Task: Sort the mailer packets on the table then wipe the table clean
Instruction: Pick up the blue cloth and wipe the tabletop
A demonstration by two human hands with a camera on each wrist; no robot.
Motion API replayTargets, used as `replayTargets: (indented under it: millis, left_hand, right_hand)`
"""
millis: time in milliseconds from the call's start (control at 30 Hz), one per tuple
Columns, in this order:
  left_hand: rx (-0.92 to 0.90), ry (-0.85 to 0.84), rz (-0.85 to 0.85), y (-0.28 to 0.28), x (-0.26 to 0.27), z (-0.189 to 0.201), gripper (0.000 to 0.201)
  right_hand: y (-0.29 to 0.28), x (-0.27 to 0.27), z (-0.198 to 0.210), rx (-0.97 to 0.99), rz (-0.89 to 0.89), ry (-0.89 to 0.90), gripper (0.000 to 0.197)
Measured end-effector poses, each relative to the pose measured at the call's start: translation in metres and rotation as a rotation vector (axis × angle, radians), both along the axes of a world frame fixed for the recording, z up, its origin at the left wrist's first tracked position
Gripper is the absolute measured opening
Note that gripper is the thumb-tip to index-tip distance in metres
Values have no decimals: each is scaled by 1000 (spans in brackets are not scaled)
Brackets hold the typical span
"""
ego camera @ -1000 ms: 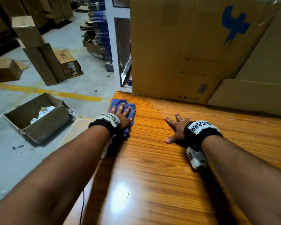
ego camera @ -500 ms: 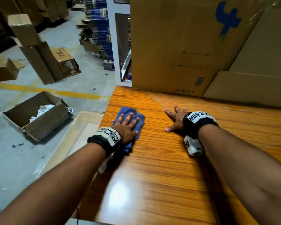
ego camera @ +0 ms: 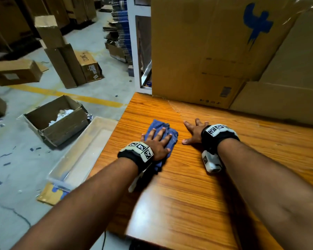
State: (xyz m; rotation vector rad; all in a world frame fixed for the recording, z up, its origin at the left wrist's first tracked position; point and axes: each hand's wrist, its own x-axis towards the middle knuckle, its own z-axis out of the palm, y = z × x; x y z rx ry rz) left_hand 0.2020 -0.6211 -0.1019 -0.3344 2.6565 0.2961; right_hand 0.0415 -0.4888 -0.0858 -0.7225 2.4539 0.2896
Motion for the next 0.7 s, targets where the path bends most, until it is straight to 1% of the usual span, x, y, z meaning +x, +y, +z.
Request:
replayTargets:
  millis: [100, 233, 333, 400, 533, 600, 633, 700]
  left_hand:
    - [-11, 2, 116, -29, 13, 0, 62]
    - [-47, 18, 392, -84, 57, 0, 62]
    - [-63, 18, 478, -89, 81, 0, 62]
    - [-82, 26, 439, -68, 84, 0, 63]
    - [-32, 17, 204, 7, 79, -1, 64]
    - [-11, -4, 149, 35, 79, -2, 63]
    - [-10, -14, 145, 41, 80, -2, 63]
    - [4, -38, 155, 38, 82, 1, 62]
  right_hand:
    - [2, -1, -2, -12, 2, -5, 102]
    - [5, -1, -6, -47, 3, -1, 102]
    - [5, -1, -5, -47, 11, 10, 101]
    - [4, -3, -4, -41, 23, 23, 101]
    - [2, -3, -2, -55, 42, 37, 105]
    - [4, 3, 1, -76, 39, 41, 104]
    - [4, 8, 3, -86, 54, 56, 101]
    - [7, 26, 11, -129, 103, 108, 83]
